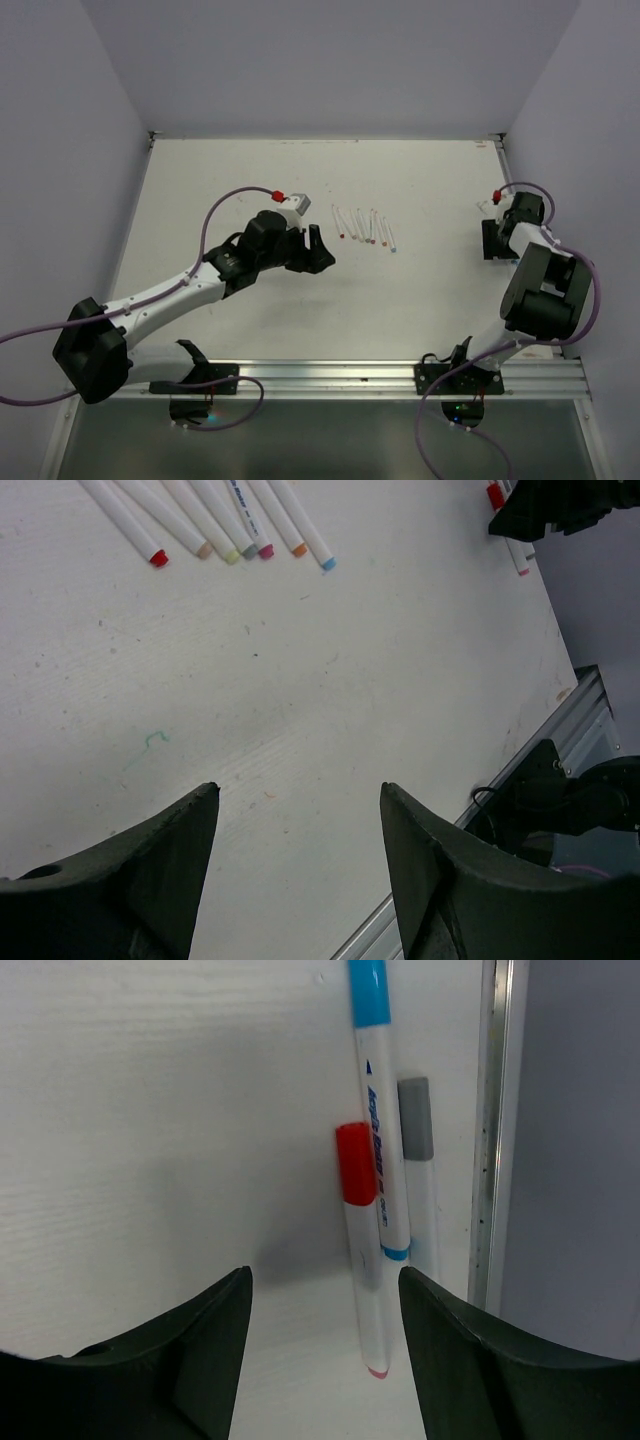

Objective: Open the pen caps

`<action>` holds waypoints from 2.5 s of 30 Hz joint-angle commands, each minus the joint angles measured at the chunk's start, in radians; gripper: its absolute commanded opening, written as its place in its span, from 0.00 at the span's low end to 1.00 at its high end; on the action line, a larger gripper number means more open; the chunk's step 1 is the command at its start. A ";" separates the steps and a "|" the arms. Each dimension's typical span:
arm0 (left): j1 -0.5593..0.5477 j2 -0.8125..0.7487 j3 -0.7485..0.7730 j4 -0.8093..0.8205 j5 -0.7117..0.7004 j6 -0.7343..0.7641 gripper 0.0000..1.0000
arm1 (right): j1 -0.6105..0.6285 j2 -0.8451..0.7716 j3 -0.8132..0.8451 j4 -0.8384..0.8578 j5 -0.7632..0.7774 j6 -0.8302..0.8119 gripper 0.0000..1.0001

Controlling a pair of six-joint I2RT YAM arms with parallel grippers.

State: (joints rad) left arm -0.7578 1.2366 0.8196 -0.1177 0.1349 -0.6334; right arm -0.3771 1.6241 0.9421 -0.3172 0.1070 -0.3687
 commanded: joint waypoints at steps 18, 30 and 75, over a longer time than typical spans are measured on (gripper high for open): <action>-0.003 0.026 0.024 0.033 0.020 0.034 0.68 | -0.098 0.051 -0.043 -0.034 -0.101 -0.084 0.45; 0.003 0.026 0.013 0.052 0.028 0.029 0.68 | -0.086 0.128 -0.020 -0.097 -0.184 -0.148 0.27; 0.258 0.144 -0.025 0.510 0.367 -0.181 0.61 | 0.888 -0.288 0.210 -0.132 -0.450 0.711 0.00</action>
State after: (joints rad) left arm -0.5175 1.3716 0.7959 0.2272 0.4080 -0.7750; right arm 0.5098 1.3590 1.1694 -0.5438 -0.1749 0.2543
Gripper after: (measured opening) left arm 0.617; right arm 0.166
